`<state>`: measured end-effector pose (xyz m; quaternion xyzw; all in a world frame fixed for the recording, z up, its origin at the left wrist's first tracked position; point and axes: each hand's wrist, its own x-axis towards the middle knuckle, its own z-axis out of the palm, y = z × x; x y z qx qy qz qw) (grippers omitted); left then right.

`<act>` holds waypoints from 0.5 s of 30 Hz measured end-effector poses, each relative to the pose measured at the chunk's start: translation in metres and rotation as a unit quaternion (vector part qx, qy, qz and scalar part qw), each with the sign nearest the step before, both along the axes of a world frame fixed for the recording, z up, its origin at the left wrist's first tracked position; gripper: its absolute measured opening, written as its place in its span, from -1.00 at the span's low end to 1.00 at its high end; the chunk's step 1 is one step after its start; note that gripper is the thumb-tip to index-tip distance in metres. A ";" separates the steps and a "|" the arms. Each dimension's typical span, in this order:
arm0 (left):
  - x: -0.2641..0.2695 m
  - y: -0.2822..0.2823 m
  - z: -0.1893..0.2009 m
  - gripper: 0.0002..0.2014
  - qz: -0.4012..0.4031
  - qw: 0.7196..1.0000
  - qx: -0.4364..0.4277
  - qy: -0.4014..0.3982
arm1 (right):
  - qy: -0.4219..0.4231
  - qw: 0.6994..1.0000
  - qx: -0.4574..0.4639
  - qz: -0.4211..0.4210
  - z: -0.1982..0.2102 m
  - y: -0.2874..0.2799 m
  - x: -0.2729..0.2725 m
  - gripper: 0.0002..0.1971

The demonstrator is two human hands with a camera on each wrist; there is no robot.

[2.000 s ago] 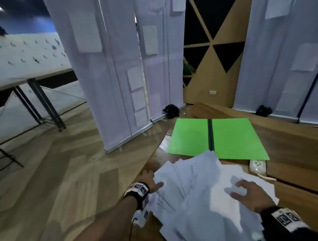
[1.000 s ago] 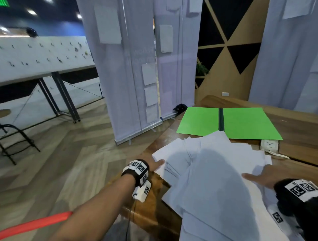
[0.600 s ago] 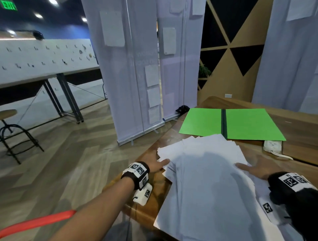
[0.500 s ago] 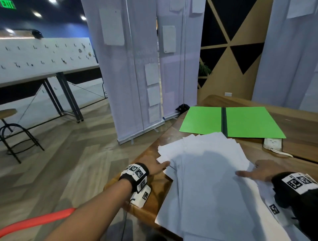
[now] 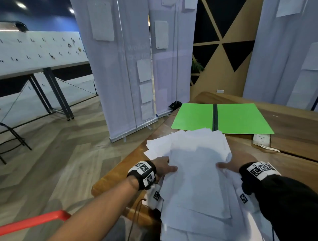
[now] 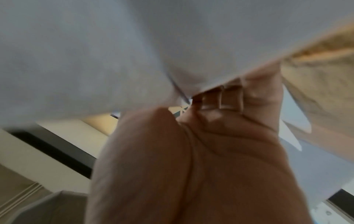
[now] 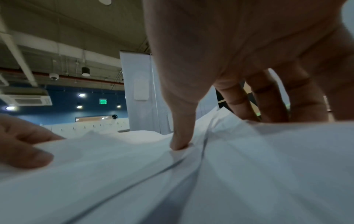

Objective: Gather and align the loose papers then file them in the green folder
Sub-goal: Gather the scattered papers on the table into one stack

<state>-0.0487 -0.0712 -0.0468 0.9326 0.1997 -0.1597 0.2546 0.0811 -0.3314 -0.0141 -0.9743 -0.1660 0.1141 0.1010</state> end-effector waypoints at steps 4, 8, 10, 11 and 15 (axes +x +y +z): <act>0.005 0.019 0.000 -0.52 0.010 1.000 0.021 -0.020 | 0.021 0.999 0.019 0.019 -0.019 -0.012 0.027 -0.10; -0.004 0.027 0.006 -0.54 0.025 0.999 0.038 -0.013 | 0.076 0.994 0.083 0.001 -0.011 -0.028 0.014 -0.47; -0.010 0.031 0.011 -0.60 0.037 0.998 0.048 -0.023 | 0.117 0.984 0.129 -0.029 -0.015 -0.033 0.011 -0.58; -0.014 0.034 0.013 -0.62 0.036 0.997 0.060 -0.031 | 0.120 0.982 0.142 -0.040 -0.016 -0.035 0.010 -0.61; -0.019 0.058 0.007 -0.36 0.106 0.986 0.030 -0.126 | 0.122 0.982 0.138 -0.048 -0.014 -0.037 0.007 -0.66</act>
